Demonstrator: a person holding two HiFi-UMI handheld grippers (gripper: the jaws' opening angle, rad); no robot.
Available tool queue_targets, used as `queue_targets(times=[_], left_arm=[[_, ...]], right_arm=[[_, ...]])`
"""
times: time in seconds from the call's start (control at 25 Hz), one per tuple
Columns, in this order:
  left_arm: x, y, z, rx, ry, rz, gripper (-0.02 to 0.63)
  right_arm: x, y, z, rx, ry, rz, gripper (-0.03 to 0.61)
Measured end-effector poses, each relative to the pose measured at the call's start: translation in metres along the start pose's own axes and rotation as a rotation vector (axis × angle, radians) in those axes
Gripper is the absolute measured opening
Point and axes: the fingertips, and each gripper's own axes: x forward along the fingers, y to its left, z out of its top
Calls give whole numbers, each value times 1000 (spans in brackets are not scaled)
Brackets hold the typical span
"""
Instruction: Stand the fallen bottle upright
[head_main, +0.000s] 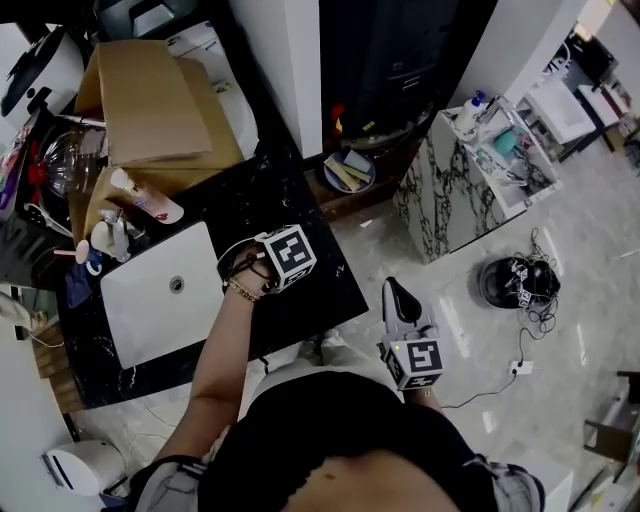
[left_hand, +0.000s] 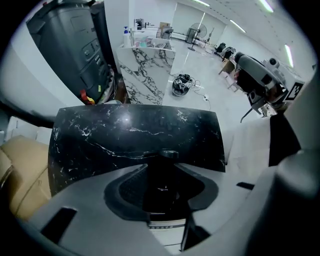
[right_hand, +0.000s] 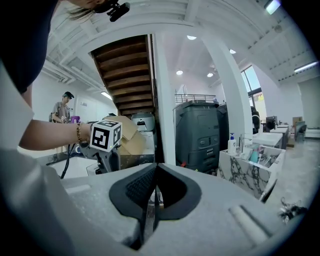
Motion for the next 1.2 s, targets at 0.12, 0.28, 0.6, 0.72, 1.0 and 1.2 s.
queue_targets(times=[0.12,0.28,0.6,0.72,1.0,1.2], left_arm=[[0,0,3,54,0,33,147],[-8,7,15,43,-131,108,81],[-31,18,-12,-171,-311,134,80],[-51,25,-19,-267,-441,142,80],[-94,43,-29,-406,-716,184,80],[-106,51,-31,-501,-916,287,80]], right_arm=[[-3,4,-1,0,-3,8,4],[-8,6,-4,2,-2,9,3],[-14,7,-7,0,-4,7,3],[-12,10,-8,1,-6,16,3],[0,28,-4,-24,-6,69,3],[8,36,0,-48,-6,93,5]])
